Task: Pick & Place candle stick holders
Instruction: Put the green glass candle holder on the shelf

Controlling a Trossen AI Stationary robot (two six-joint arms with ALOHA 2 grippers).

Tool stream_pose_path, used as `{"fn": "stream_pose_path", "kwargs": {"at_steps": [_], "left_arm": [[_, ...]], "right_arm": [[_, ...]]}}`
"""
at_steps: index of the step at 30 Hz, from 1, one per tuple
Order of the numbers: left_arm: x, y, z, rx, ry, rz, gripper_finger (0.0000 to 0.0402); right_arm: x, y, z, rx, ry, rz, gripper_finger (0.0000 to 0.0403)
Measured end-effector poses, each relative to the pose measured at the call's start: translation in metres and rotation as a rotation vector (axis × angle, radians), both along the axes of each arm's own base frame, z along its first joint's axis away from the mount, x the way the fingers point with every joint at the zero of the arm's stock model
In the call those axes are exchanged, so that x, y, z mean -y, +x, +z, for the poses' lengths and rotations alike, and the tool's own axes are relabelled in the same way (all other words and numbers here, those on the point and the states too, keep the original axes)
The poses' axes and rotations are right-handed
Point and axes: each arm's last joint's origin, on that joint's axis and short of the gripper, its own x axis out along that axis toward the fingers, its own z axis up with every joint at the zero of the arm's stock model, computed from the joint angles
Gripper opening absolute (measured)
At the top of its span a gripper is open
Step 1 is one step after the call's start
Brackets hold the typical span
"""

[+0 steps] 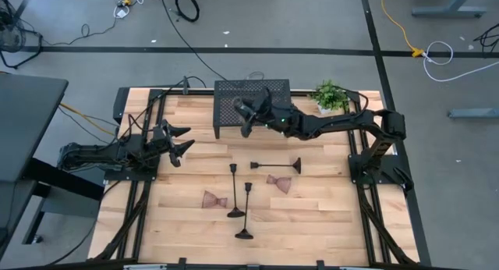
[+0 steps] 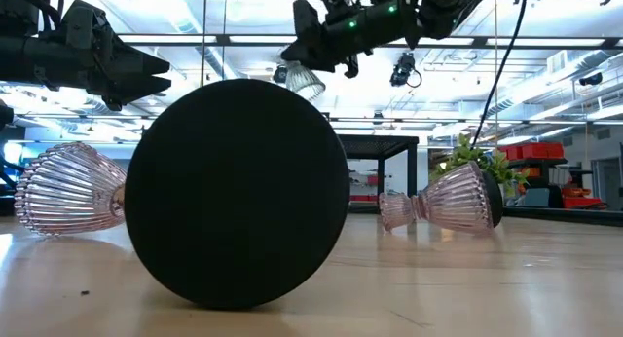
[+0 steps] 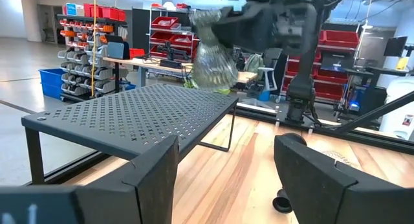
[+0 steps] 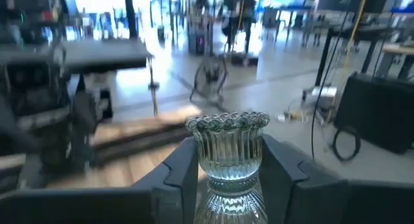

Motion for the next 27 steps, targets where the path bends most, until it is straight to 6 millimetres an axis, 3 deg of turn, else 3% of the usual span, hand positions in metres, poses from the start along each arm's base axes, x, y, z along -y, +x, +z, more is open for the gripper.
{"fn": "stream_pose_path", "kwargs": {"at_steps": [14, 27], "left_arm": [[0.000, 0.000, 0.000, 0.000, 0.000, 0.002, 0.0254], [0.000, 0.000, 0.000, 0.000, 0.000, 0.002, 0.0254]], "right_arm": [[0.050, -0.012, 0.006, 0.088, 0.021, -0.003, 0.0111], [0.109, -0.037, 0.009, 0.157, 0.090, 0.012, 0.0111]]}}
